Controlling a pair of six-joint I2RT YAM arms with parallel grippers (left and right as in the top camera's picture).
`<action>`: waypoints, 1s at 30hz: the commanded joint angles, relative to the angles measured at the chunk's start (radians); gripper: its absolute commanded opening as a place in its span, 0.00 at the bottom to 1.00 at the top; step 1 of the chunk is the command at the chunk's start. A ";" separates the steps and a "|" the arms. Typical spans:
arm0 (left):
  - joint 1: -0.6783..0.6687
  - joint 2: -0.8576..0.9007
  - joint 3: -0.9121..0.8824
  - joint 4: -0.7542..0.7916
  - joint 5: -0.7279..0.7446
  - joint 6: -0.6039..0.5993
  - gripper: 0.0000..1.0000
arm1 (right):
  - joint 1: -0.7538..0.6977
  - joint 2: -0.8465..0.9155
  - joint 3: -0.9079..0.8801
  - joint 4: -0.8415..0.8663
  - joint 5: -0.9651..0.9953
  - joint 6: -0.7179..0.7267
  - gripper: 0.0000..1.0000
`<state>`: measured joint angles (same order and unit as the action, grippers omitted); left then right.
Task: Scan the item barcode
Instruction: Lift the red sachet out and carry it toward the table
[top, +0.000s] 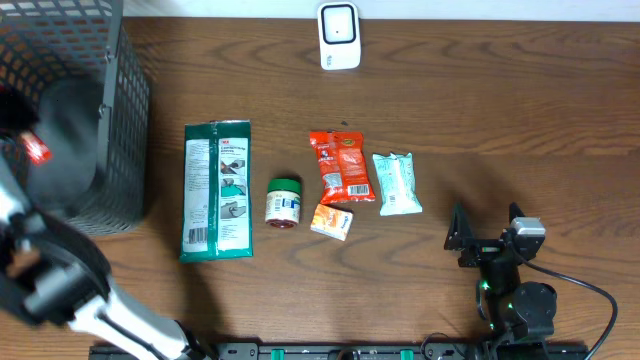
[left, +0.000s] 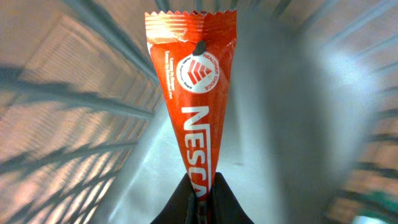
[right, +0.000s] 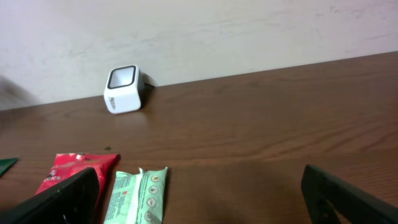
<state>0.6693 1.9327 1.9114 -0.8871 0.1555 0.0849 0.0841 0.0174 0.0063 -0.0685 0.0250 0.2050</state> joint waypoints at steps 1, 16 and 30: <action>-0.023 -0.174 0.021 -0.064 0.103 -0.159 0.07 | -0.006 -0.004 -0.001 -0.003 -0.001 0.003 0.99; -0.546 -0.341 -0.108 -0.394 0.105 -0.218 0.07 | -0.006 -0.004 -0.001 -0.003 -0.001 0.004 0.99; -0.795 -0.330 -0.566 -0.060 0.102 -0.282 0.62 | -0.006 -0.004 -0.001 -0.004 -0.001 0.004 0.99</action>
<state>-0.1184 1.6058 1.3788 -0.9688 0.2596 -0.1761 0.0841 0.0174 0.0063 -0.0689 0.0250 0.2050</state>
